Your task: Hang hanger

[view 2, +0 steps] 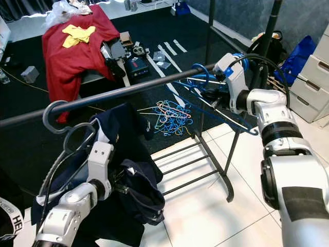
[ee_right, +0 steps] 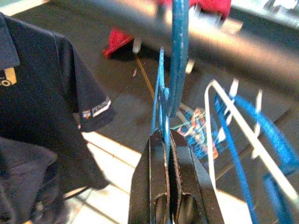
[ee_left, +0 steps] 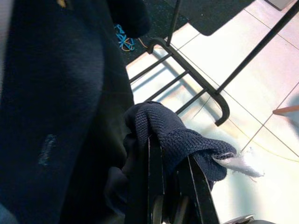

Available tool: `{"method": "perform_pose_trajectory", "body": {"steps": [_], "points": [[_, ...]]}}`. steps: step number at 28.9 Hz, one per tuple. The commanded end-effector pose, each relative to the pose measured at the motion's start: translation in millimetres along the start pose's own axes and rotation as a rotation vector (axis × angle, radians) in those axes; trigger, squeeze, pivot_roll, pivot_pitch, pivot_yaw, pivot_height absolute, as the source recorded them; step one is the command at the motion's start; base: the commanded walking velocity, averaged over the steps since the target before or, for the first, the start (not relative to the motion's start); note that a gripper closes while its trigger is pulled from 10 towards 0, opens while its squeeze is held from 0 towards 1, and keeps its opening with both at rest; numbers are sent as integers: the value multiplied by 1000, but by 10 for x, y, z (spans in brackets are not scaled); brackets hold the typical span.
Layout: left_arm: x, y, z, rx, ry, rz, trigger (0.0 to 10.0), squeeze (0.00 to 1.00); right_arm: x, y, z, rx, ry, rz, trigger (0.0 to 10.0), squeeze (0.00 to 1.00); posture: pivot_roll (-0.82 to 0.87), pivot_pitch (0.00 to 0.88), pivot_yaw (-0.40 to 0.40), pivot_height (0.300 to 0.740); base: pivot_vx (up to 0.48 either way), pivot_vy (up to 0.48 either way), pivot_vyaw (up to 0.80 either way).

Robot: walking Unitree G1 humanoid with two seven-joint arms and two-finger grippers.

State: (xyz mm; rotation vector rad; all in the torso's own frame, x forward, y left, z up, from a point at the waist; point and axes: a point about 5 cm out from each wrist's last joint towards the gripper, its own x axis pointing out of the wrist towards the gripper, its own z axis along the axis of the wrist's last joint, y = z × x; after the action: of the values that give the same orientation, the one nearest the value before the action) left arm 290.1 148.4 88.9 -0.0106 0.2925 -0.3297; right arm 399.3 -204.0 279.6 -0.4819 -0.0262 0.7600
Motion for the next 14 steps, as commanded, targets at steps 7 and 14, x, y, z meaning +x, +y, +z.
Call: {"method": "perform_pose_trajectory", "body": {"steps": [7,14], "points": [[51,-19,4,12,-8,-5,10000,0,151,235,114,-67,-164,52,0,0,23,86,86,740,0,0,0],[94,-56,-14,-6,-14,-11,10000,0,208,575,32,-146,-181,95,0,0,14,60,90,740,0,0,0]]}}
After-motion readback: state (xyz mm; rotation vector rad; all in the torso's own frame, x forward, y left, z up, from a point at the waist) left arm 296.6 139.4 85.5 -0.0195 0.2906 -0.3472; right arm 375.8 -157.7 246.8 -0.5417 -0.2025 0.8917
